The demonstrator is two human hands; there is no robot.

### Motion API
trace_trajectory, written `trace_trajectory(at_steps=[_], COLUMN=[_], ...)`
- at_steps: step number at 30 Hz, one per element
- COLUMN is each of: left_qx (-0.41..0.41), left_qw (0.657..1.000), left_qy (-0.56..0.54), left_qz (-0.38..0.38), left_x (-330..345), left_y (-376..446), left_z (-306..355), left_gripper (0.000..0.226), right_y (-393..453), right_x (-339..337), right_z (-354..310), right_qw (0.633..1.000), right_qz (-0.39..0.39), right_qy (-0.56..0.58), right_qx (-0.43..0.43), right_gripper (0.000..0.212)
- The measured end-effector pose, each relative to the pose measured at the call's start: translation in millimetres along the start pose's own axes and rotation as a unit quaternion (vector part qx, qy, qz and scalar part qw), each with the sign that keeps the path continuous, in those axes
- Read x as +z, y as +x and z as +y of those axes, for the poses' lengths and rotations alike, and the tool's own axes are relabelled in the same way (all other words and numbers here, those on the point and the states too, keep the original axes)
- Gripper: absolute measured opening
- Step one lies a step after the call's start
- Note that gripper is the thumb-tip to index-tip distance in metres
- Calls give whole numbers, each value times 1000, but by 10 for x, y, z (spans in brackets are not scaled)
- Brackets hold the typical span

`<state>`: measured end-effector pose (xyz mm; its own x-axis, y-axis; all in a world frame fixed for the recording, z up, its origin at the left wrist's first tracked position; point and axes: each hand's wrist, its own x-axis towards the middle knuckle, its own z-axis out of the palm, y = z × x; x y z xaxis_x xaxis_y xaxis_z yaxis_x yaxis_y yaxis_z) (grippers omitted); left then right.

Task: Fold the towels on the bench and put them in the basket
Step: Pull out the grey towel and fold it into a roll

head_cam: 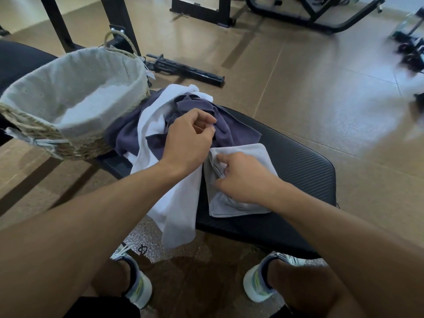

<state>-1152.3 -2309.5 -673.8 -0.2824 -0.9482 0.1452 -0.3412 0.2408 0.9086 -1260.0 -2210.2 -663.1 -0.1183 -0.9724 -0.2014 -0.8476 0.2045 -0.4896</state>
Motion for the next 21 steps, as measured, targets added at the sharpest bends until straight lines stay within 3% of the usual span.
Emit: trace_trajectory(at_steps=[3,10,14,18,21], left_qx=[3,-4,15,46,78], left_qw=[1000,1000,1000,991,959], left_qy=[2,-7,14,84,200], left_qz=[3,4,-14,-94,-188], left_x=[-8,-40,-36,-49,-78], left_y=[2,22,1,-28,-80], left_z=[7,4,-12,-35,-102], left_gripper=[14,15,17,17,16], right_y=[-2,-42,-89,-152,-190], right_x=[-24,71,7,-205,-110], right_z=[-11,-57,-55,157,268], right_qw=[1000,1000,996,998,997], right_qz=[0,-22,-83,-33,-31], right_qy=[8,22,19,-35,-58], right_qx=[9,3,9,27,28], right_gripper=[30,17,31,21,45])
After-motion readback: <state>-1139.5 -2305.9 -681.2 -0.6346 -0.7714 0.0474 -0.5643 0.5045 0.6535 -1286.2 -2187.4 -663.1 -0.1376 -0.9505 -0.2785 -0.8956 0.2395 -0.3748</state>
